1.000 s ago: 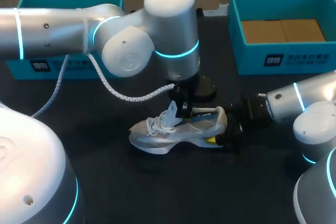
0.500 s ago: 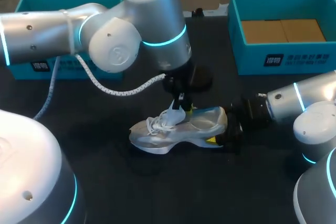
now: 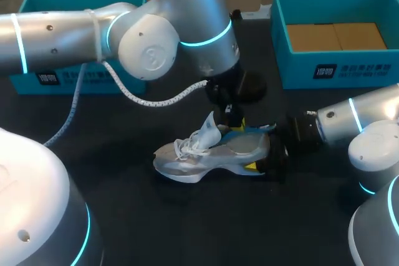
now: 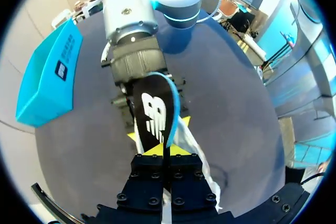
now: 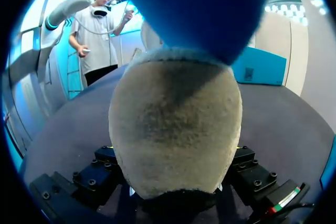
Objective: Take the shoe out of the shoebox, open the shoe tongue, remove and reinsert the insole, then place the shoe into the shoebox
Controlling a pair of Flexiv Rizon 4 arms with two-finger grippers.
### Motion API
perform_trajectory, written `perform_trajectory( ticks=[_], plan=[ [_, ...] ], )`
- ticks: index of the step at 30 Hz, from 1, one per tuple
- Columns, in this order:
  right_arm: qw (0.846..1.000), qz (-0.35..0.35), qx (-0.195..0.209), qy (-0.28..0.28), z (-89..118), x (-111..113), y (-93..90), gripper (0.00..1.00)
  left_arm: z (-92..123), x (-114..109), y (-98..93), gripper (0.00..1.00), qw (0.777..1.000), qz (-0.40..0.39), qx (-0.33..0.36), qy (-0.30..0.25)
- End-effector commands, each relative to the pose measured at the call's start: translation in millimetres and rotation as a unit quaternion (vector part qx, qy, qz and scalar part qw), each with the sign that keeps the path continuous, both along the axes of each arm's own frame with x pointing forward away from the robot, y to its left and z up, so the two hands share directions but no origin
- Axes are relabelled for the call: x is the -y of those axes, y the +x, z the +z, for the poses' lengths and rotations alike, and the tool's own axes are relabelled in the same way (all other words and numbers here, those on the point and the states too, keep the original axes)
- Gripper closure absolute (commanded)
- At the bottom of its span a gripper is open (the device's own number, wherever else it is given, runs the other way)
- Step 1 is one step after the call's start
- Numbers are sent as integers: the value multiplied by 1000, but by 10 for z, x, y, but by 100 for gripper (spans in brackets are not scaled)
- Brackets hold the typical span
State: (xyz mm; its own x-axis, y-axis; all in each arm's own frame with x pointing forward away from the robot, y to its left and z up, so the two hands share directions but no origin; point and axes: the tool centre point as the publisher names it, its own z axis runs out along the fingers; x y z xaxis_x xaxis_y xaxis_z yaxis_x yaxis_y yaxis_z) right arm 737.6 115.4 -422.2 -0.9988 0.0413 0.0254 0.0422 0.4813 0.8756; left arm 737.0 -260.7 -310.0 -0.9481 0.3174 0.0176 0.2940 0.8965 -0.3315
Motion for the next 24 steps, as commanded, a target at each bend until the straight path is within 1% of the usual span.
perform_trajectory(
  ticks=[1,2,4,6,10,11,14,20,24],
  plan=[
    [1000,0,0,-2,-21,-13,4,100,36,48,-68,92,1000,-1,28,-2],
    [1000,0,0,-2,-21,-13,4,100,42,53,-75,90,999,-5,32,-8],
    [1000,0,0,-2,-21,-13,4,100,55,54,-90,91,999,-3,44,-18],
    [1000,0,0,-2,-21,-13,4,100,85,41,-122,91,998,-7,56,-26],
    [1000,0,0,-2,-21,-13,4,100,162,7,-222,71,996,-9,77,-37],
    [1000,0,0,-2,-21,-13,4,100,164,4,-236,70,996,-9,77,-37],
    [1000,0,0,-2,-21,-13,4,100,158,-25,-290,61,996,-12,80,-37],
    [1000,0,0,-2,-21,-13,4,100,149,-109,-367,56,994,6,100,-43],
    [1000,0,0,-2,-21,-13,4,100,144,-141,-366,51,992,24,118,-44]
  ],
)
